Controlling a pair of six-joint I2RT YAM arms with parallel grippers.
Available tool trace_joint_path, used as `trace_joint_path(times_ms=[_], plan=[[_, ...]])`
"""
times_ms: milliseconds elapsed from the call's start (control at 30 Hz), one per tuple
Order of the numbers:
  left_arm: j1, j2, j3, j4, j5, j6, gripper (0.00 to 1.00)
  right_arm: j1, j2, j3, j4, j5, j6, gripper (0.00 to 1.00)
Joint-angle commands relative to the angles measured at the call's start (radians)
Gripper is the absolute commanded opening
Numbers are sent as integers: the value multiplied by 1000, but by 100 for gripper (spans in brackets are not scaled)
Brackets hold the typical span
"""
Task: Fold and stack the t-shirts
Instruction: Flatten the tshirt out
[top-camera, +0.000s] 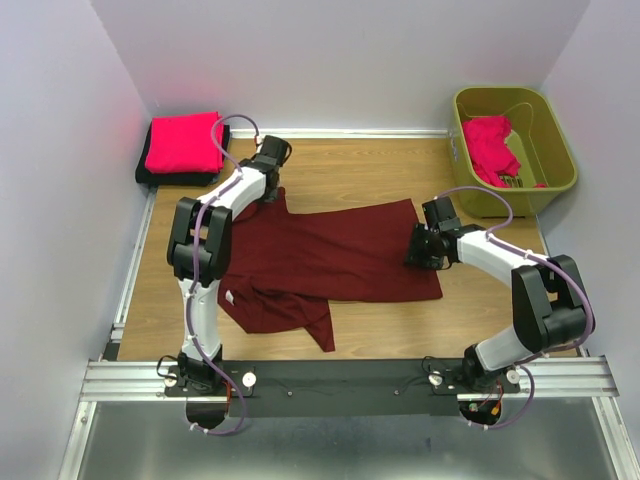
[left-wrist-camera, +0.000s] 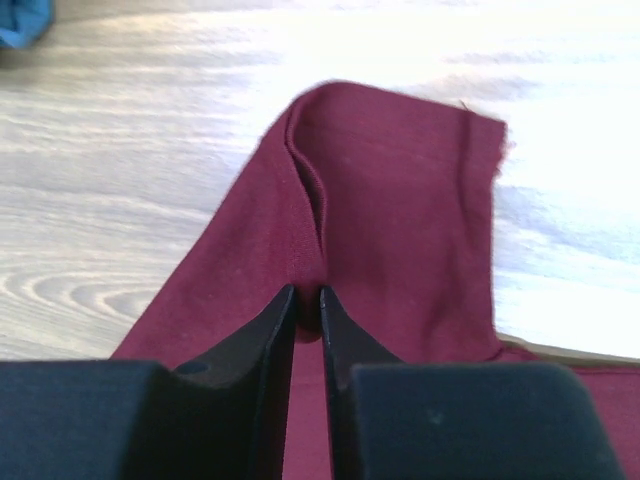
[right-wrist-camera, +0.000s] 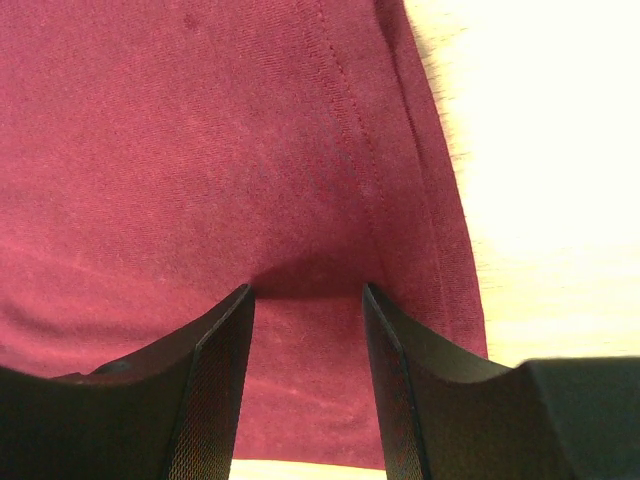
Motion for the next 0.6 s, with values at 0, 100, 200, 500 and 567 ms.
trace_joint_path(times_ms=[0,100,200,500,567], plan=[[34,-38,-17,41,71,20,24,-21,67,-70,-130,75,5,56],[50,-26,-13,53,97,21,21,-27,67,-69,-139,77,5,56],[60,-3,6,47,100,17,0,-37,61,-70,-154,81,5,56],[125,60,175,-5,-116,32,0,-125,-29,-84,-275,83,13,55],[131,82,209,-10,-142,37,0,-134,-45,-81,-294,87,8,55]])
